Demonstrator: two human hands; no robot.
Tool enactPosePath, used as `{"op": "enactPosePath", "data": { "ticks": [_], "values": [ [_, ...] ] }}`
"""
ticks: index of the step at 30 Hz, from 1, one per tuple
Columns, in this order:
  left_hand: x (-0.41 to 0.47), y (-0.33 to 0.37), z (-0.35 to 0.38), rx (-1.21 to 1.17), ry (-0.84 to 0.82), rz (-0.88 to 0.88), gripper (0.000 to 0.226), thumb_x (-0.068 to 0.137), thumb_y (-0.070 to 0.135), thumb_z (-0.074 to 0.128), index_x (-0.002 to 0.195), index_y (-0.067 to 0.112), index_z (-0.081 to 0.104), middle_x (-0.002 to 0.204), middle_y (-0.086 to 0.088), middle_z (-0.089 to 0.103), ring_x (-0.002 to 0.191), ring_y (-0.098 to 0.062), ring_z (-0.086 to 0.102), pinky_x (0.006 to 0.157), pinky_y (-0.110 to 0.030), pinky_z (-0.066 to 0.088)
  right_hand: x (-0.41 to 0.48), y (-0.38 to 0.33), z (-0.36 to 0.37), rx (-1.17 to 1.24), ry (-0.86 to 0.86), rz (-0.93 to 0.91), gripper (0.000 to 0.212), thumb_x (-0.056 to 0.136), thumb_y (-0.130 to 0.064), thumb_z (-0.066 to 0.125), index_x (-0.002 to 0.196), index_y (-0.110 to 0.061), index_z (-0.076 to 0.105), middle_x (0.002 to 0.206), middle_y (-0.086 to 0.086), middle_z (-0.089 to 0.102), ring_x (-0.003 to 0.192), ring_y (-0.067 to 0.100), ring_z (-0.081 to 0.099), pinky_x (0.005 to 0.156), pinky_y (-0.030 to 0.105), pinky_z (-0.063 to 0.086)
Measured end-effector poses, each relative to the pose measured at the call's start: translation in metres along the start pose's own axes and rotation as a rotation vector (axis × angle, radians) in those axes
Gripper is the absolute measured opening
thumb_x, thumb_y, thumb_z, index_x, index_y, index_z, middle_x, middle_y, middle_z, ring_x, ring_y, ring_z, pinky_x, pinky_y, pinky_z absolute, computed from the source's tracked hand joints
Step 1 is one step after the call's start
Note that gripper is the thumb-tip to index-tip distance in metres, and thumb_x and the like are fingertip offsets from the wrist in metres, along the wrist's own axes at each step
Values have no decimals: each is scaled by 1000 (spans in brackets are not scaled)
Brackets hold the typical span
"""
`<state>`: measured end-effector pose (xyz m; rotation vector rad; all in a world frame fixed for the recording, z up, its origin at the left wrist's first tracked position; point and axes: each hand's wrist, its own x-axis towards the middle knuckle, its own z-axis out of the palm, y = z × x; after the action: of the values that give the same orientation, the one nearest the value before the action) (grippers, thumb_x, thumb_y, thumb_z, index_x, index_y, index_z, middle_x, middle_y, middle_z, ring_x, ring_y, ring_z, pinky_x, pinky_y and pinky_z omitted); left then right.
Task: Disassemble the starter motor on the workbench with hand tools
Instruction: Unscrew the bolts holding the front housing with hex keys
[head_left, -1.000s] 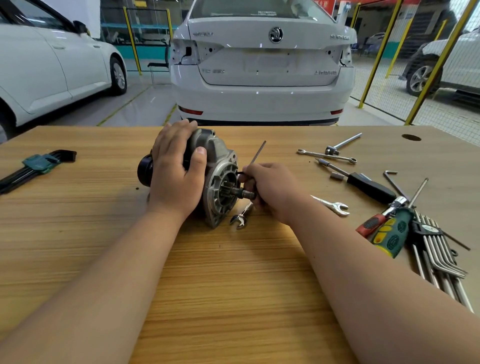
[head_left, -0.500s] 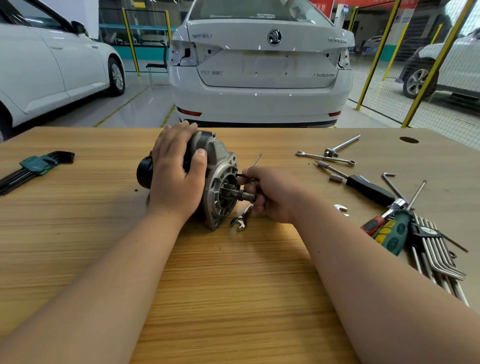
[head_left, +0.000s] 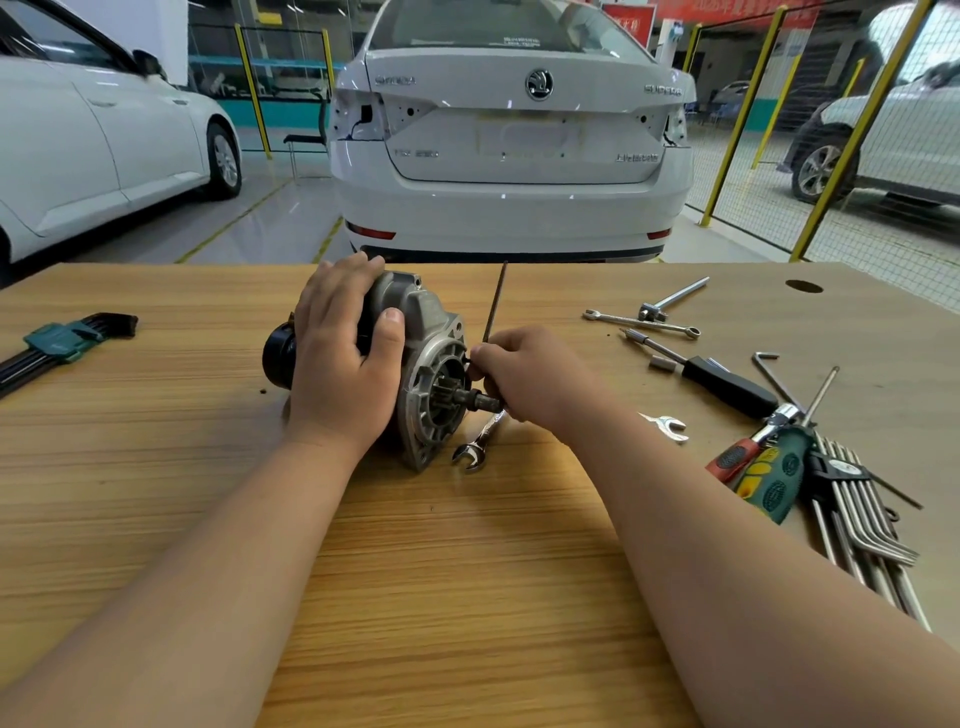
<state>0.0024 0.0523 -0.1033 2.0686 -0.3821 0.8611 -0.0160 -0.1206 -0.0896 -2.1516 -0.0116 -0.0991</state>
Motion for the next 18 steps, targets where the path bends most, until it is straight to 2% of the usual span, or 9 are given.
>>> {"op": "enactPosePath", "data": {
  "ticks": [3, 6, 9, 12, 14, 16, 18],
  "values": [
    [0, -1, 0, -5, 1, 3, 50, 92, 31, 40, 140, 17, 48, 148, 0, 41, 145, -16, 22, 110, -10, 7, -1, -1, -3, -156, 25, -107, 28, 97, -33, 51, 74, -26, 66, 62, -6, 62, 49, 4, 51, 50, 23, 43],
    [1, -2, 1, -11, 4, 4, 50, 92, 31, 41, 139, 16, 49, 148, -1, 42, 144, -17, 23, 110, -9, 7, -2, -1, -6, -251, 32, -159, 27, 97, -34, 52, 81, -21, 69, 65, -3, 63, 56, 9, 53, 50, 24, 41],
    [1, -2, 2, -14, 14, 8, 49, 92, 30, 42, 137, 16, 50, 147, -2, 43, 143, -18, 24, 109, -6, 7, -2, 0, -6, -362, 48, -213, 30, 98, -35, 52, 77, -17, 66, 62, -1, 59, 53, 12, 49, 49, 25, 36],
    [1, -2, 1, -17, 10, 5, 48, 92, 30, 42, 137, 16, 50, 146, -2, 43, 143, -18, 24, 113, -15, 11, -3, 1, -7, -435, 74, -280, 31, 97, -31, 54, 68, -19, 57, 57, -5, 52, 51, 13, 46, 48, 25, 33],
    [0, -1, 1, -16, 5, 2, 49, 92, 30, 42, 138, 16, 50, 146, -1, 43, 143, -17, 24, 112, -15, 11, -4, -1, -8, -495, 92, -343, 26, 96, -29, 55, 71, -21, 56, 60, -6, 53, 56, 14, 48, 50, 27, 38],
    [0, -1, 0, -16, 1, 1, 49, 92, 30, 42, 138, 16, 50, 146, -1, 43, 143, -17, 24, 113, -17, 11, -5, -4, -9, -548, 95, -399, 18, 96, -28, 56, 79, -23, 61, 69, -5, 58, 64, 16, 52, 57, 32, 48],
    [0, 0, 0, -19, -5, -4, 49, 92, 30, 42, 138, 16, 49, 146, -2, 43, 143, -18, 24, 114, -21, 13, -5, -5, -10, -583, 104, -440, 15, 95, -27, 57, 88, -20, 67, 77, -4, 61, 69, 17, 53, 61, 35, 51]
  ]
}}
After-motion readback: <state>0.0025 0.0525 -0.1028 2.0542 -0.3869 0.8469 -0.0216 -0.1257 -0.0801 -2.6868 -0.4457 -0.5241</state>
